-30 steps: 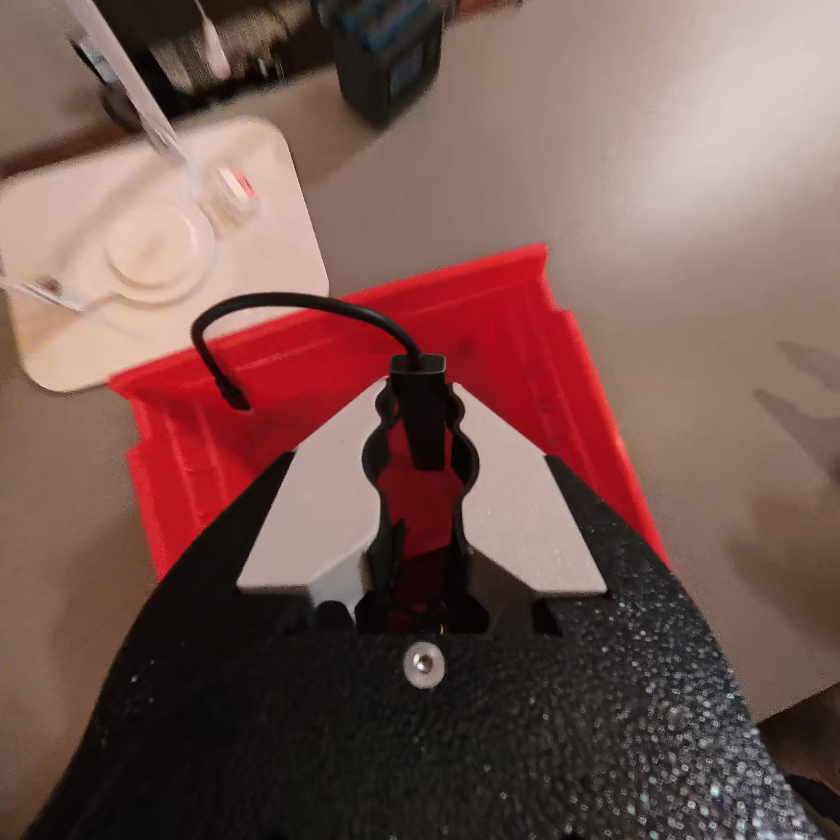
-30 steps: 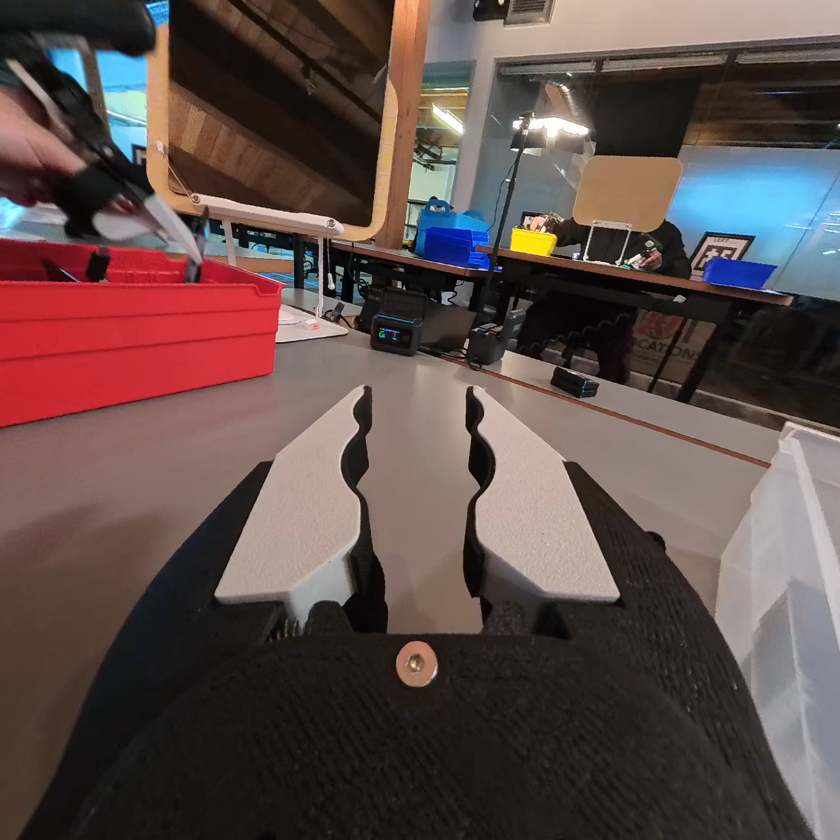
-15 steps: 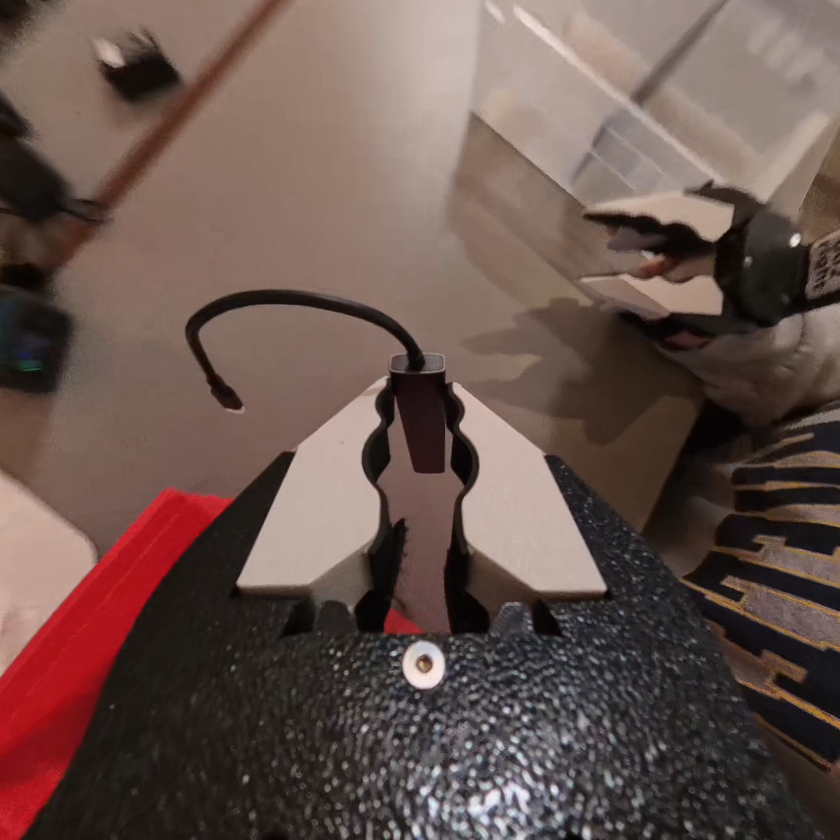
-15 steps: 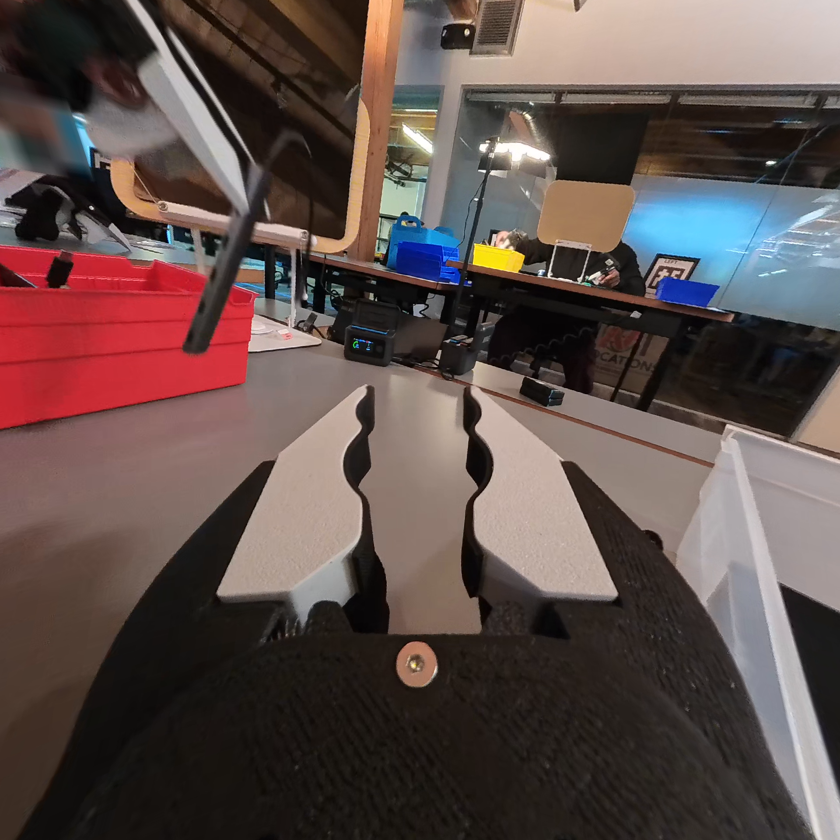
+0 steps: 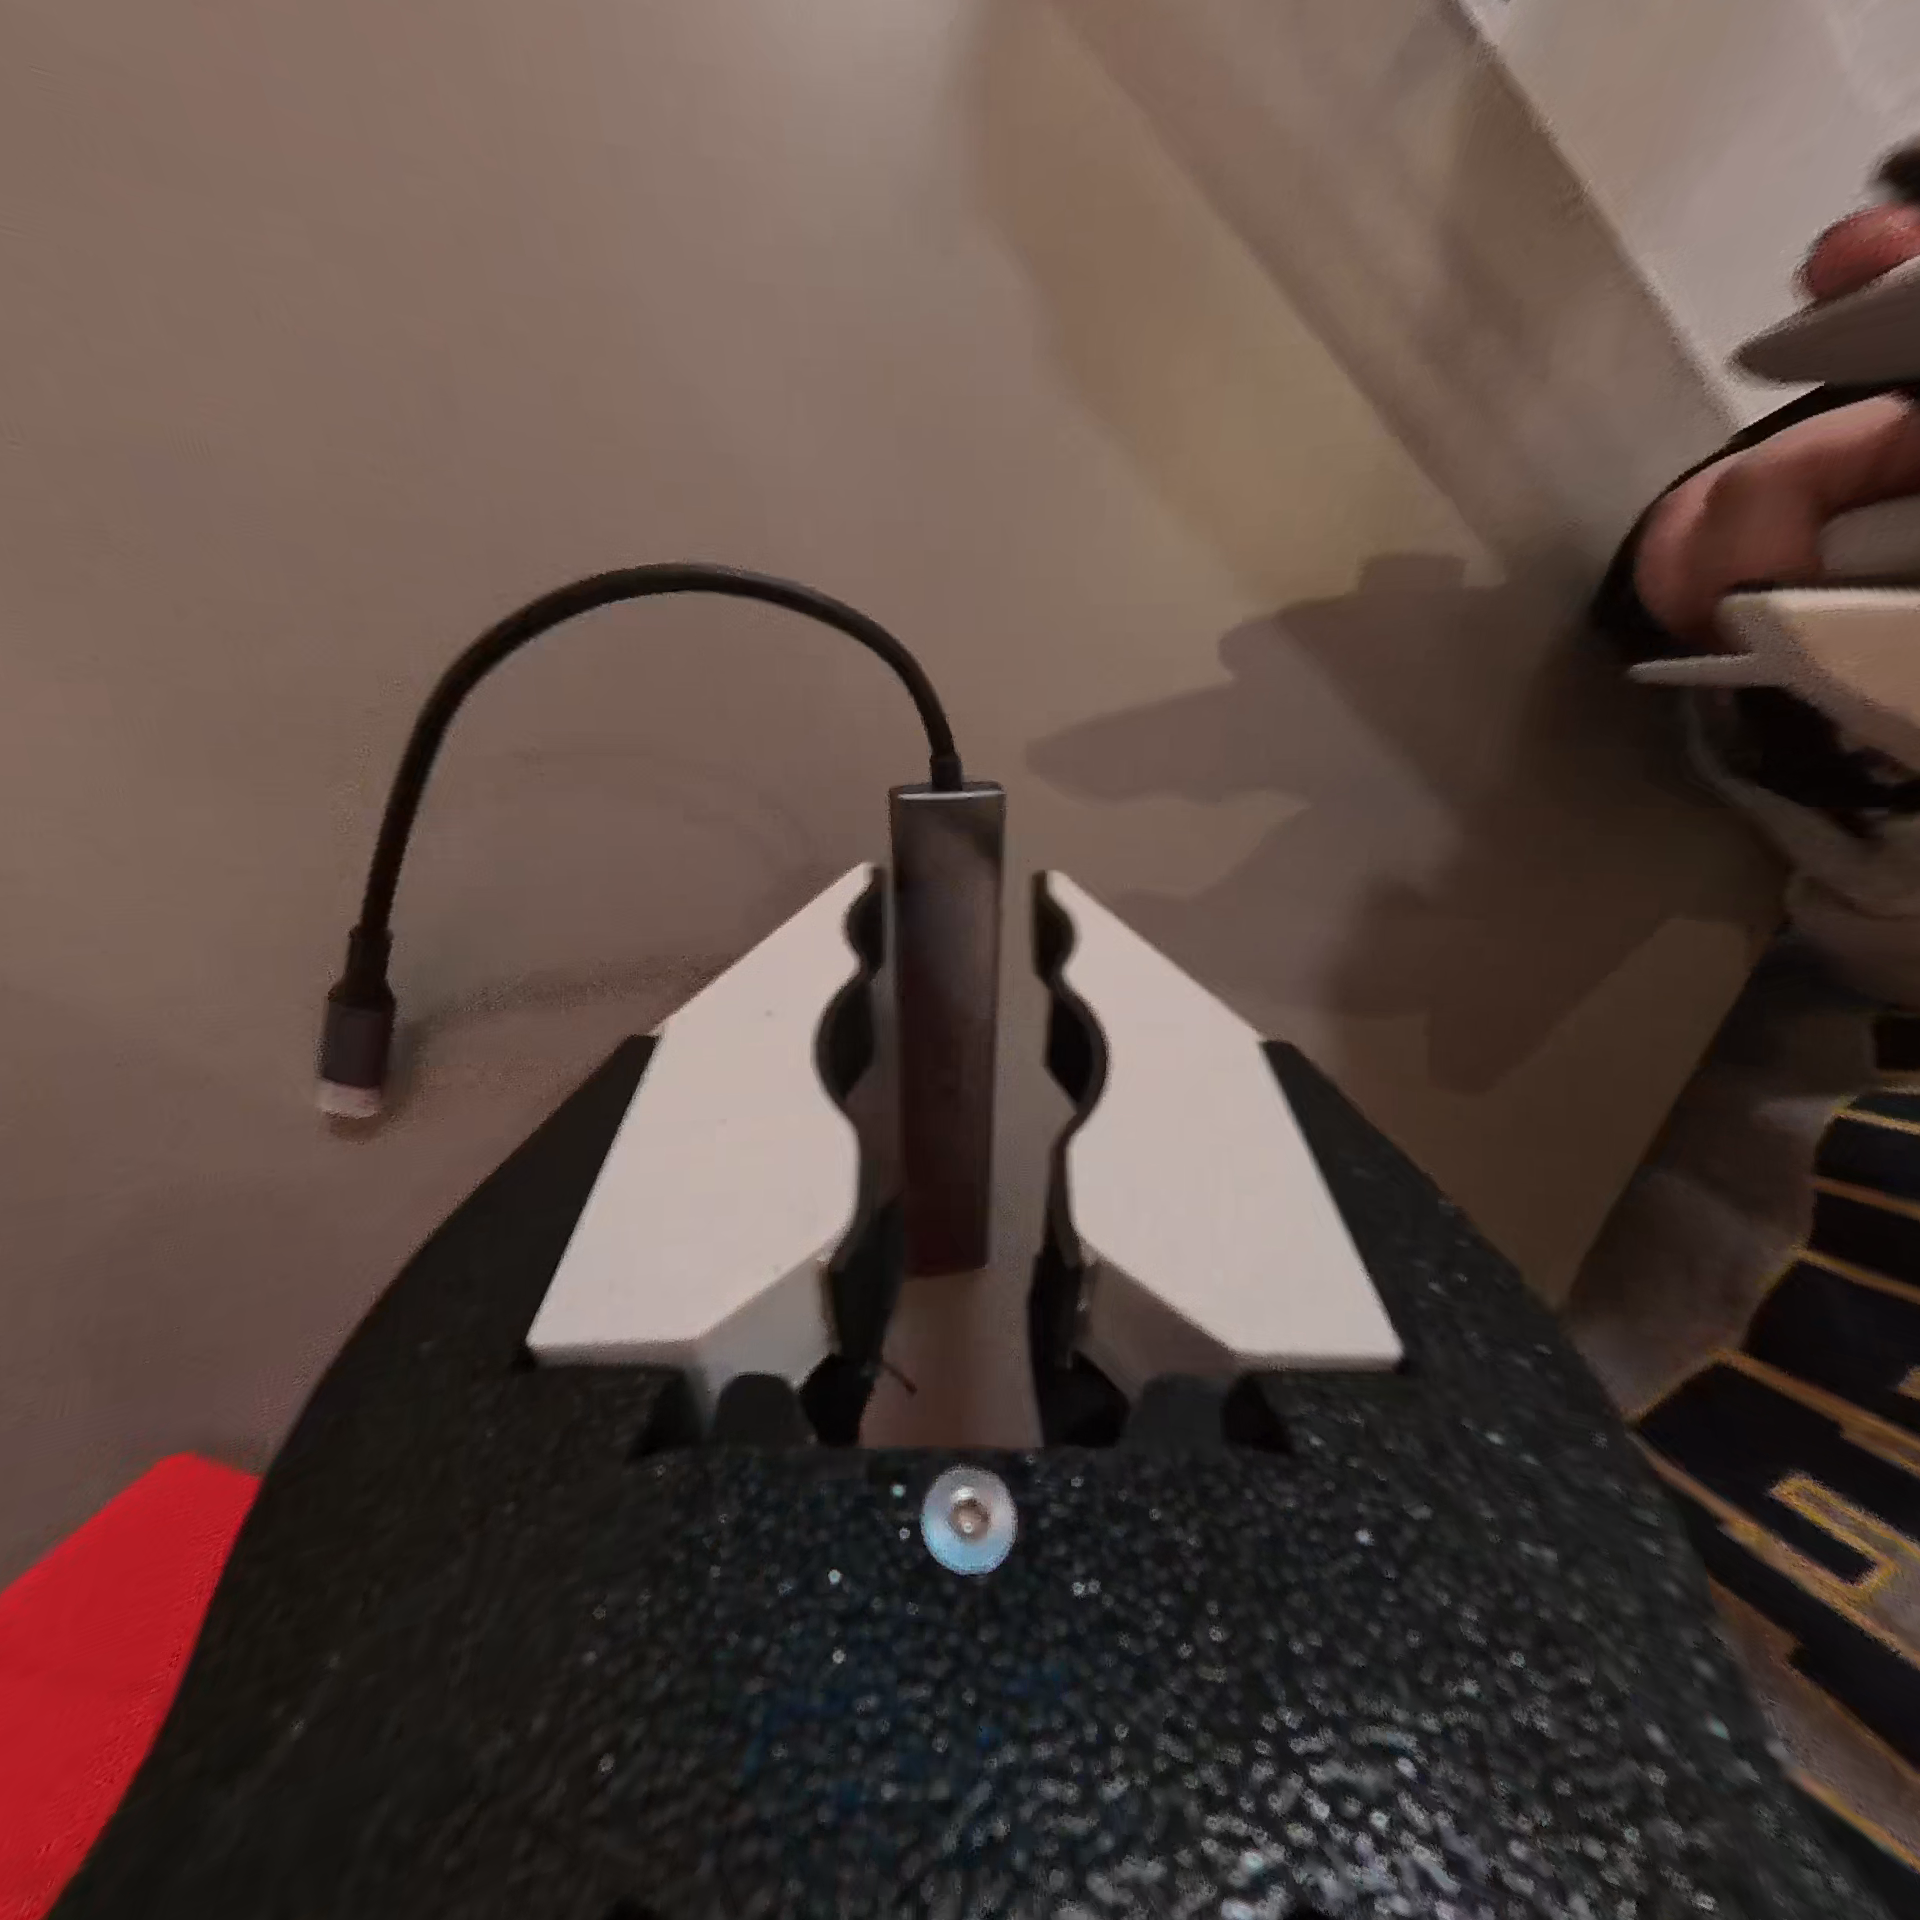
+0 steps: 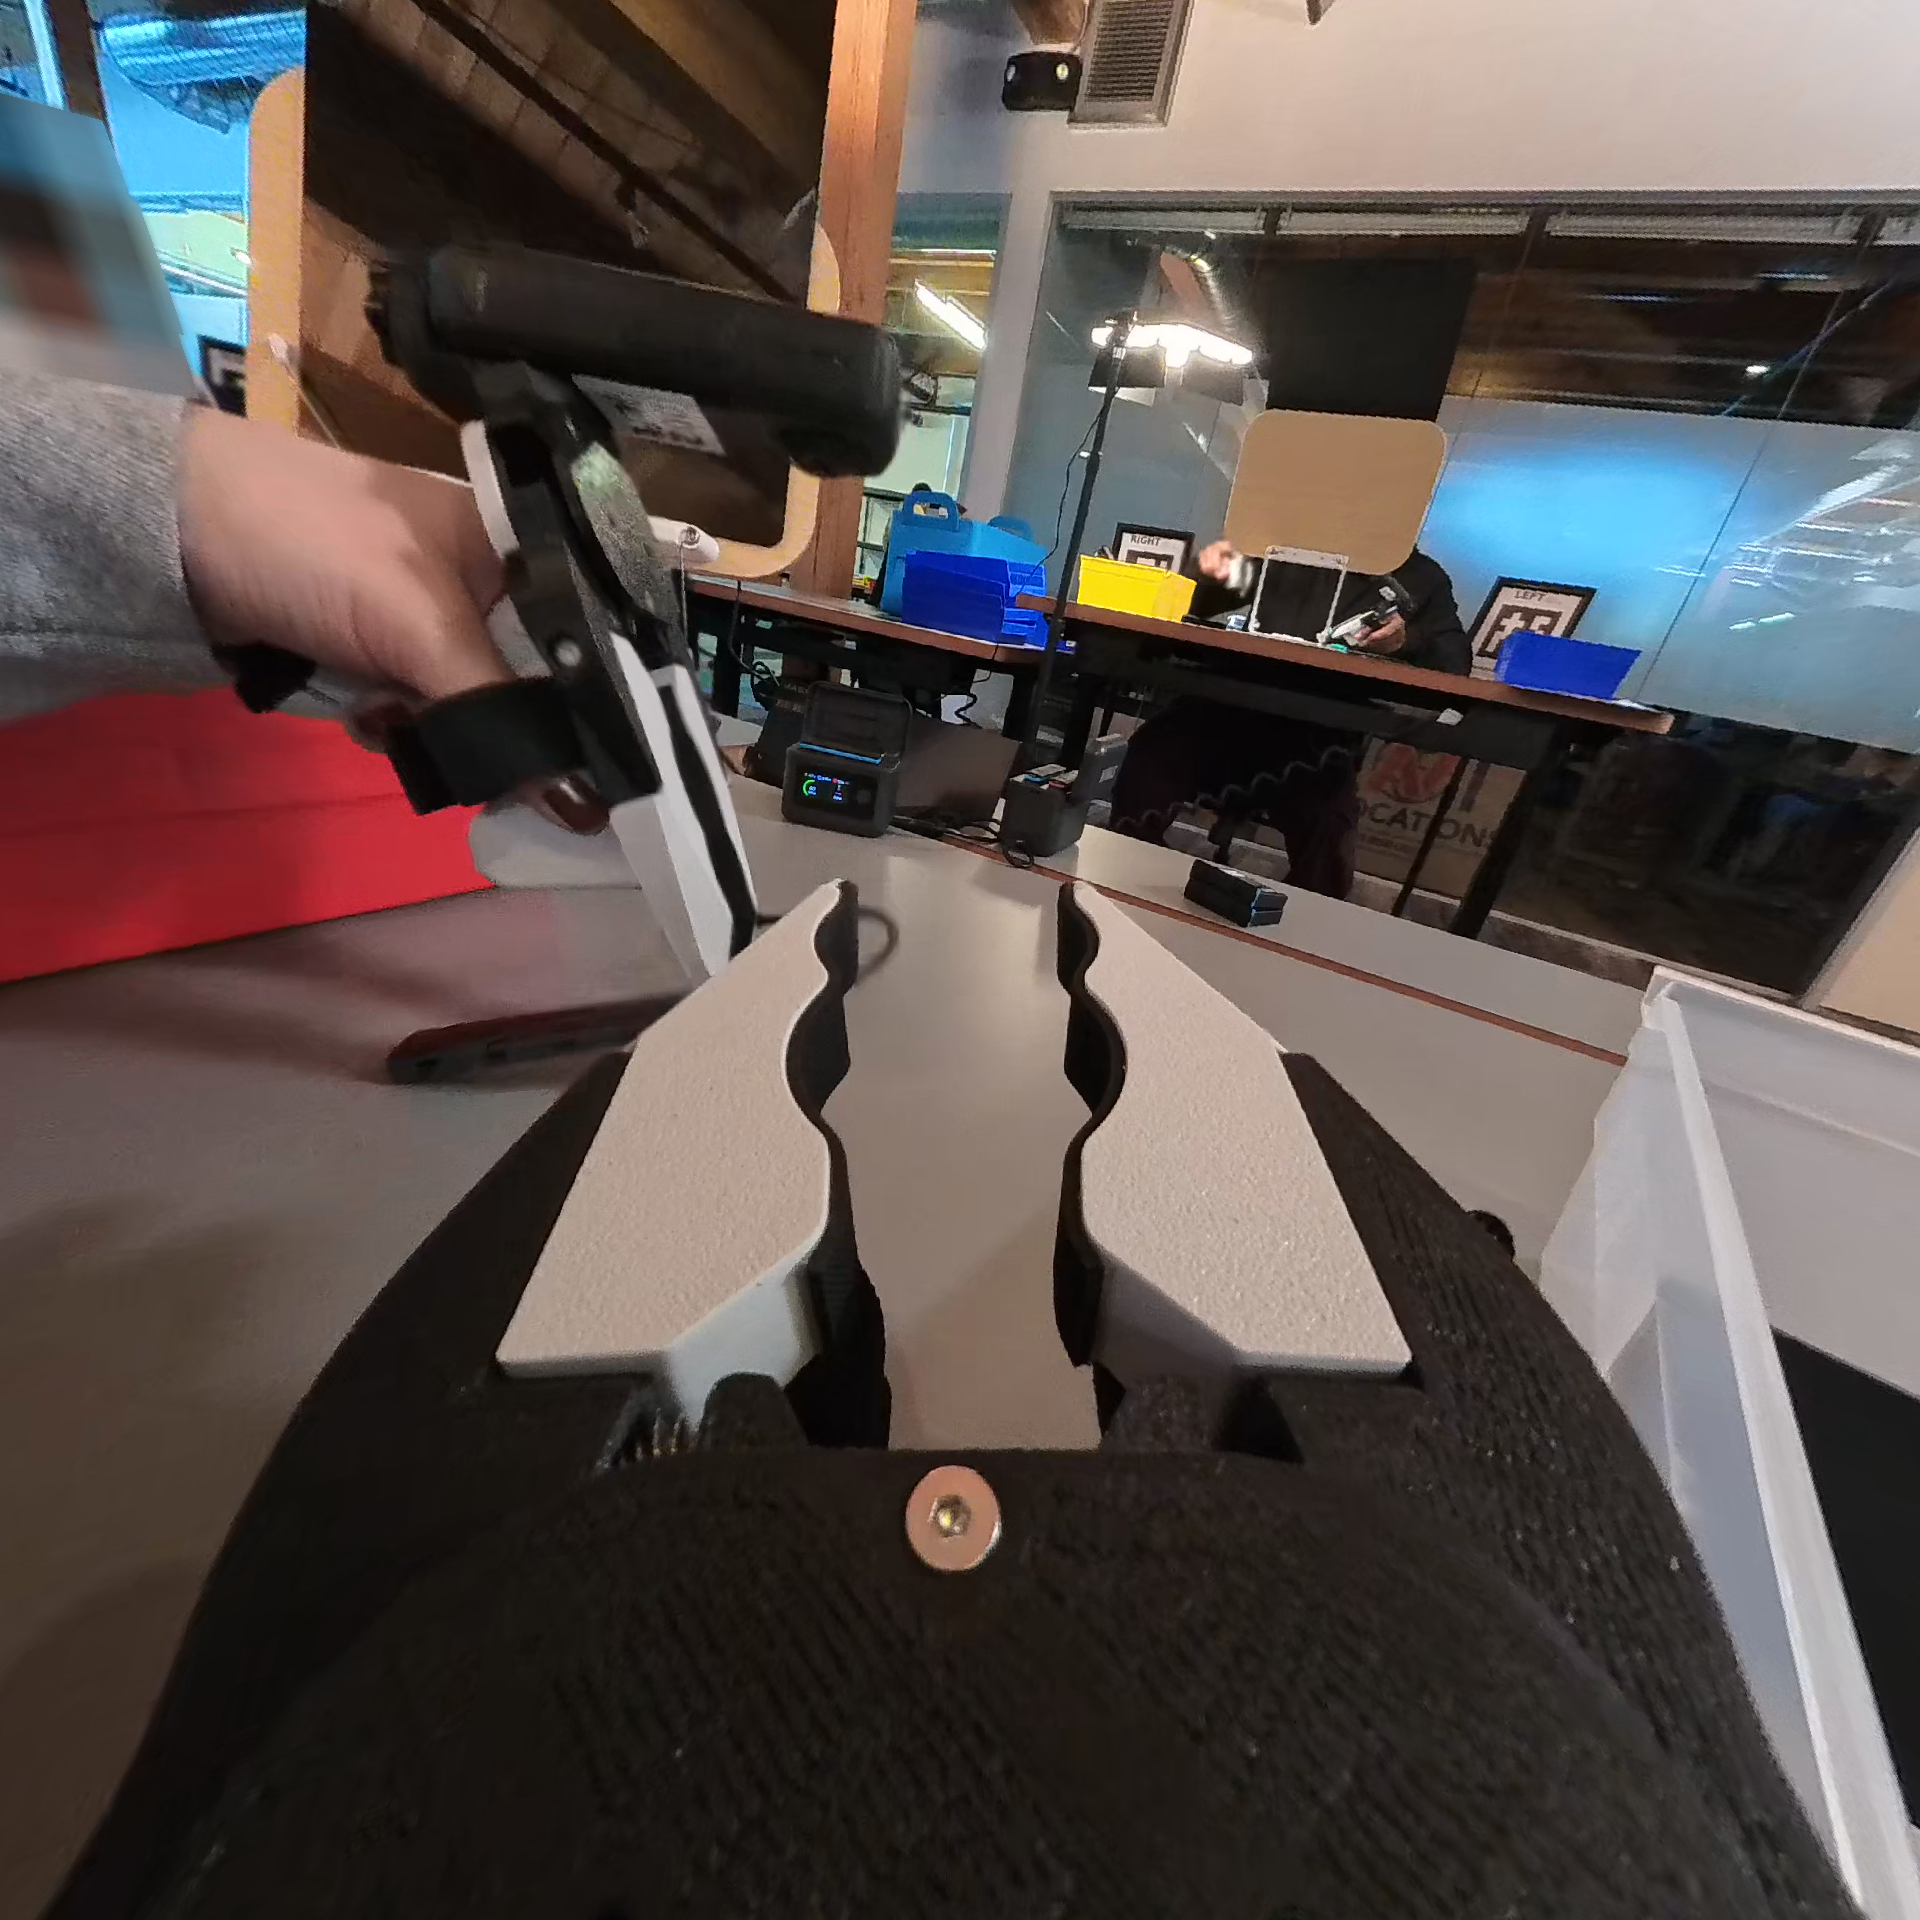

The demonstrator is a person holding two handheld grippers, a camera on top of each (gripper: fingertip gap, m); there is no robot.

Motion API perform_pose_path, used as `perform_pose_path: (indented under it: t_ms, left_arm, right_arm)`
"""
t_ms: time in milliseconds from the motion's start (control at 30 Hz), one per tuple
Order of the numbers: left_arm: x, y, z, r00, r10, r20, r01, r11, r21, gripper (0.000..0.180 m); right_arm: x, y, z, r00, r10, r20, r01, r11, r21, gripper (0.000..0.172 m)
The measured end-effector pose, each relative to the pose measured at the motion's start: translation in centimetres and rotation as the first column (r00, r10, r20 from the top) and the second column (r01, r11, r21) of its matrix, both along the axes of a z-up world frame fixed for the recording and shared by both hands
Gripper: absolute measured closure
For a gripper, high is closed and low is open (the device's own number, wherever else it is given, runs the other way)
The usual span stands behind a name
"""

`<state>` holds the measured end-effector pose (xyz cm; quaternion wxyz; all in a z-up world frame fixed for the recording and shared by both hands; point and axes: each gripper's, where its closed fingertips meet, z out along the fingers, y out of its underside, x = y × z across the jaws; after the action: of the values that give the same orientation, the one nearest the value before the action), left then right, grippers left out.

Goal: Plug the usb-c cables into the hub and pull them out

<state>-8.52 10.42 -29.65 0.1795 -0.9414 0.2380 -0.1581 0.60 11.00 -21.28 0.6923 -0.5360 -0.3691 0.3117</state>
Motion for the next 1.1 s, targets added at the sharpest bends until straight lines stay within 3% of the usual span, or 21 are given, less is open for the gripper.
perform_pose_path:
  t_ms: [67,133,200,267,367,467,500,600,800,967,1033,1100]
  left_arm:
    - [1.6,-0.3,2.2,0.99,0.009,0.137,-0.015,0.999,0.039,0.128]
    - [3.1,-0.8,6.4,0.959,0.007,0.285,-0.052,0.987,0.154,0.116]
    - [2.7,-2.4,10.6,0.942,0.003,0.336,-0.103,0.954,0.281,0.117]
    - [-0.3,-4.4,13.8,0.948,0.068,0.312,-0.196,0.894,0.402,0.122]
    - [-8.8,-8.1,16.2,0.904,0.34,0.259,-0.427,0.739,0.522,0.131]
    - [-16.6,-13.2,14.0,0.79,0.596,0.143,-0.578,0.648,0.496,0.13]
    - [-18.3,-14.7,12.7,0.765,0.639,0.079,-0.589,0.645,0.487,0.128]
    - [-19.7,-17.3,9.1,0.766,0.642,-0.036,-0.563,0.696,0.445,0.129]
    - [-19.2,-17.7,2.7,0.77,0.638,-0.013,-0.61,0.742,0.279,0.135]
    - [-18.8,-16.2,1.3,0.756,0.651,0.07,-0.645,0.722,0.25,0.143]
    - [-19.0,-16.3,1.2,0.754,0.655,0.05,-0.644,0.721,0.256,0.177]
    - [-19.2,-16.8,2.0,0.753,0.658,0.024,-0.637,0.718,0.28,0.178]
  right_arm:
    - [0.1,0.0,0.0,1.0,-0.001,-0.004,0.001,1.0,-0.004,0.135]
    - [0.2,0.0,0.0,1.0,-0.001,-0.009,0.001,1.0,-0.008,0.135]
    - [0.2,0.0,0.0,1.0,-0.001,-0.009,0.001,1.0,-0.013,0.135]
    - [0.3,0.0,0.0,1.0,-0.001,-0.008,0.001,1.0,-0.013,0.135]
    - [0.3,0.0,0.0,1.0,-0.001,-0.01,0.001,1.0,-0.012,0.135]
    - [0.3,0.0,0.1,1.0,0.0,-0.01,0.0,1.0,-0.015,0.135]
    - [0.3,0.0,0.1,1.0,0.0,-0.01,0.0,1.0,-0.014,0.135]
    - [0.2,0.0,0.0,1.0,0.001,-0.002,-0.001,1.0,-0.015,0.135]
    - [0.2,-0.2,-0.3,1.0,0.003,0.015,-0.003,1.0,-0.012,0.135]
    - [0.2,-0.3,-0.4,1.0,0.006,0.025,-0.006,1.0,-0.01,0.135]
    - [0.2,-0.4,-0.4,1.0,0.006,0.026,-0.006,1.0,-0.01,0.135]
    - [0.2,-0.4,-0.4,1.0,0.007,0.025,-0.006,1.0,-0.011,0.135]
